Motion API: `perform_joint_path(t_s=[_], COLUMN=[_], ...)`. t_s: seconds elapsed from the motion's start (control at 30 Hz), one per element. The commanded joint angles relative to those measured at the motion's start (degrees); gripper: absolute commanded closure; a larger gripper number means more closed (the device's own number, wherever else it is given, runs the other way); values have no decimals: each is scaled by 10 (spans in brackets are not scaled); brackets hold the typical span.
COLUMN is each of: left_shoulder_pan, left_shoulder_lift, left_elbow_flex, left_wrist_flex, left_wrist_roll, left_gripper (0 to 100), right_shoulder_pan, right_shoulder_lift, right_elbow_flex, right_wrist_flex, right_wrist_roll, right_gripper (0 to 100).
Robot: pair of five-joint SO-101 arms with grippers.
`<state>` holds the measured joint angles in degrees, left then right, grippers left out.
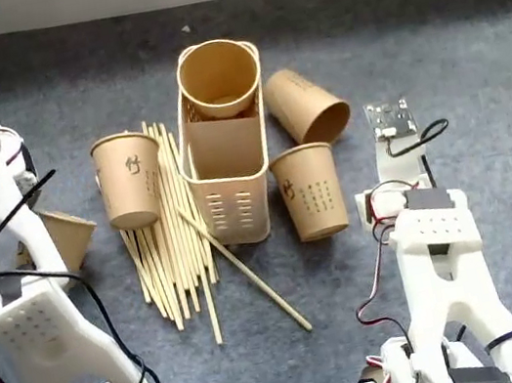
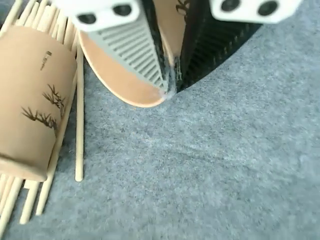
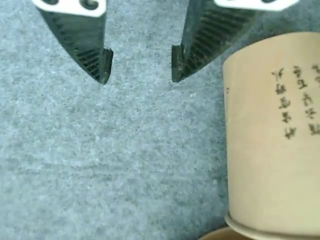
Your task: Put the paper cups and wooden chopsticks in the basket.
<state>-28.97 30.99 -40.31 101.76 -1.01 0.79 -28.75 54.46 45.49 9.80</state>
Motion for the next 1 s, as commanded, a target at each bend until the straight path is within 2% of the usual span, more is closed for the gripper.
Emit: perform_joint_path(t_s=[0.0,0.1,0.23,0.33,0.4,0.6,0.7,0.8,0.97], left_shoulder_pan=[7,13,58,121,182,358,422,454,447], left_shoulder_lift=[-105,-170,-242,-278,-284,-284,-284,-284,-284], left_elbow_flex=[-80,-181,-332,-415,-422,-269,-182,-97,9], left_wrist_flex=[4,3,-2,-43,-90,-274,-354,-424,-474], left_wrist_roll=[-11,-7,21,49,67,72,72,74,162], left_gripper=[995,995,995,995,995,995,995,995,995], right_shoulder_pan=[-3,-3,-3,-3,-4,-4,-3,-3,-3], right_shoulder_lift=[-15,-15,-15,-15,-15,-16,-21,-22,-22], right_elbow_flex=[-2,-2,-2,0,6,52,69,71,71], right_wrist_flex=[-10,-10,-10,-11,-11,-64,-80,-80,-80], right_wrist_roll=[0,-1,-1,-4,-4,-5,-5,-5,-5], right_gripper=[805,805,805,805,805,805,805,805,805])
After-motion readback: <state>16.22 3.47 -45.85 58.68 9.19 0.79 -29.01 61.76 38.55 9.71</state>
